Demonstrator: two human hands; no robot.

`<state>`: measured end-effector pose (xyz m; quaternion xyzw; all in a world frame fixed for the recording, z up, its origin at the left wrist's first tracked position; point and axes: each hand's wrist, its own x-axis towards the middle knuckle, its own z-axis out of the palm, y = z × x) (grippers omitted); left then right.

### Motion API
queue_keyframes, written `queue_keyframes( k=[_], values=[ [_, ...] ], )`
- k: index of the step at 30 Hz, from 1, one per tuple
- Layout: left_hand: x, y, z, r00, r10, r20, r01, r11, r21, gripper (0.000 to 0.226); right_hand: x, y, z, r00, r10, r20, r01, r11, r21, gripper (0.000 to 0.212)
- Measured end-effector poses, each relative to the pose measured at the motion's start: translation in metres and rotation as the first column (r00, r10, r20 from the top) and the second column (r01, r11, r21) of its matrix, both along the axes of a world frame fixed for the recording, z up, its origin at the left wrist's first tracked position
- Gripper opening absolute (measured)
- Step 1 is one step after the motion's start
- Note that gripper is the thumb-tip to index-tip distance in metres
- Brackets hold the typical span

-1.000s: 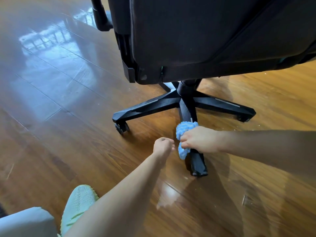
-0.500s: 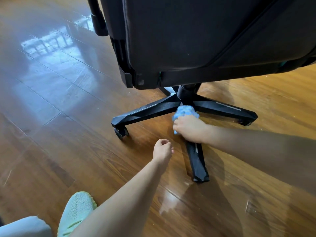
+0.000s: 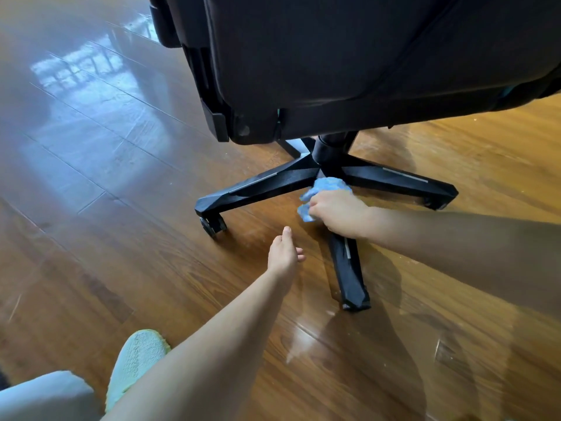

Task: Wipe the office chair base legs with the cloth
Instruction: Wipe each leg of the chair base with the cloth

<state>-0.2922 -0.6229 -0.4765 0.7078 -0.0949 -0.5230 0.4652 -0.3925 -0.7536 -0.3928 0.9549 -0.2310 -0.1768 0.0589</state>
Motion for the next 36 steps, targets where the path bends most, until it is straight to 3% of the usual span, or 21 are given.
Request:
queue_keyframes(
  k=[5, 8, 13, 15, 22, 25, 28, 30, 34, 36],
  values=[
    [-0.016, -0.008, 0.010, 0.999, -0.036, -0.001, 0.036, 0.999, -0.020, 0.038, -0.079, 0.062, -0.013, 0.953, 0.291, 0.087, -0.301, 0.943, 0.141, 0.030],
    [-0.028, -0.009, 0.012, 0.998, -0.052, 0.026, 0.053, 0.998, -0.044, 0.038, -0.088, 0.066, -0.014, 0.922, 0.386, 0.043, -0.388, 0.912, 0.133, 0.025],
    [-0.036, -0.004, 0.025, 0.985, -0.074, 0.159, 0.074, 0.997, 0.006, 0.033, -0.056, 0.024, -0.003, 0.981, 0.080, 0.178, -0.101, 0.989, 0.111, 0.038],
    [-0.033, 0.000, 0.025, 0.980, -0.067, 0.189, 0.059, 0.997, 0.046, 0.037, -0.056, 0.032, -0.008, 0.981, 0.052, 0.184, -0.072, 0.992, 0.103, 0.033],
    [-0.046, 0.006, 0.035, 0.968, -0.070, 0.241, 0.063, 0.997, 0.035, 0.035, -0.152, 0.119, -0.038, 0.904, 0.178, 0.388, -0.288, 0.925, 0.246, 0.020],
    [-0.055, -0.001, 0.038, 0.964, -0.094, 0.247, 0.092, 0.996, 0.020, 0.034, -0.159, 0.111, -0.041, 0.899, 0.235, 0.370, -0.342, 0.905, 0.255, 0.025],
    [-0.062, -0.003, 0.043, 0.948, -0.135, 0.289, 0.138, 0.990, 0.011, 0.031, -0.137, 0.075, -0.026, 0.932, 0.079, 0.353, -0.181, 0.947, 0.267, 0.067],
    [-0.065, -0.002, 0.047, 0.934, -0.149, 0.325, 0.156, 0.988, 0.007, 0.027, -0.121, 0.053, -0.018, 0.899, -0.117, 0.421, 0.010, 0.969, 0.248, 0.084],
    [-0.064, -0.005, 0.053, 0.918, -0.147, 0.369, 0.153, 0.988, 0.012, 0.028, -0.103, 0.059, -0.021, 0.783, -0.370, 0.500, 0.249, 0.923, 0.292, 0.066],
    [-0.063, -0.007, 0.057, 0.920, -0.140, 0.365, 0.143, 0.990, 0.020, 0.030, -0.108, 0.084, -0.031, 0.830, -0.339, 0.442, 0.252, 0.936, 0.245, 0.059]
  ],
)
